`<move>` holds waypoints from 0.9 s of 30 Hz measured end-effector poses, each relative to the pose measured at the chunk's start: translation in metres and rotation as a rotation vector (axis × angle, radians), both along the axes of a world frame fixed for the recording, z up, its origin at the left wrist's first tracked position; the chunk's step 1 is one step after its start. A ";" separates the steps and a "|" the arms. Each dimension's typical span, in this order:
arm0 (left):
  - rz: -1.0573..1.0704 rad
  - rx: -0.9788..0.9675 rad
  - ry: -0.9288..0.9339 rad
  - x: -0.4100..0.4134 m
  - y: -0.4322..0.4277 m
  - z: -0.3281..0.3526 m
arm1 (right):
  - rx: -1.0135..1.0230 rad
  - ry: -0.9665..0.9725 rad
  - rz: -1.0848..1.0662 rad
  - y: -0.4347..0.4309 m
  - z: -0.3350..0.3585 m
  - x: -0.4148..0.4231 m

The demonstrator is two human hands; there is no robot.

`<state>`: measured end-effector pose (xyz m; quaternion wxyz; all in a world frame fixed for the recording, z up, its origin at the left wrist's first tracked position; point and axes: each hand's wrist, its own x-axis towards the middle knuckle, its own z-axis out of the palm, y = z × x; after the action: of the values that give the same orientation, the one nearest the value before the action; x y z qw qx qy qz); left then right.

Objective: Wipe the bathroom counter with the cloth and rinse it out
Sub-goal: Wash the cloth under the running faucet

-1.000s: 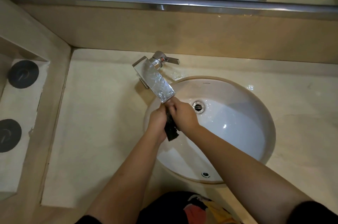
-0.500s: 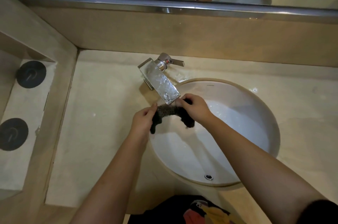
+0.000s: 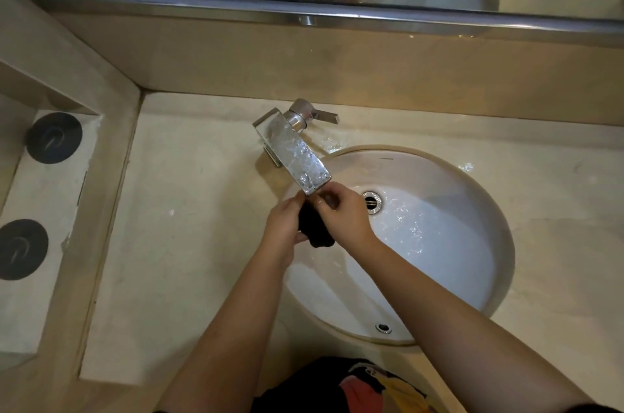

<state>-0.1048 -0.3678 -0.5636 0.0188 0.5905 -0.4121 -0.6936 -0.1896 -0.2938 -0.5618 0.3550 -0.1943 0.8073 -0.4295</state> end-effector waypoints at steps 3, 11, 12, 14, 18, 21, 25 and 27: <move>-0.046 -0.005 0.041 0.021 -0.004 -0.005 | 0.076 0.029 -0.024 0.014 -0.011 -0.015; 0.041 0.061 0.061 0.012 0.001 -0.004 | 0.058 0.046 0.087 0.008 -0.003 0.015; 0.067 0.078 0.067 0.009 0.004 -0.004 | 0.052 0.042 0.025 0.008 -0.005 0.012; 0.064 0.079 0.069 0.006 0.010 -0.002 | 0.098 0.027 -0.069 0.007 -0.015 0.000; 0.006 0.036 0.070 0.004 0.016 0.001 | 0.176 -0.040 0.007 0.007 -0.026 -0.017; 0.070 0.005 0.067 0.012 0.003 -0.001 | 0.150 -0.069 -0.004 0.010 -0.015 -0.027; 0.030 0.083 0.064 0.014 -0.008 -0.001 | 0.036 -0.311 -0.086 0.008 0.005 -0.028; -0.025 0.109 0.089 0.009 -0.010 -0.003 | -0.005 -0.378 -0.073 0.007 0.012 -0.019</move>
<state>-0.0958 -0.3776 -0.5663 -0.0039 0.5538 -0.3798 -0.7410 -0.2087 -0.2863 -0.5497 0.4842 -0.0816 0.7317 -0.4728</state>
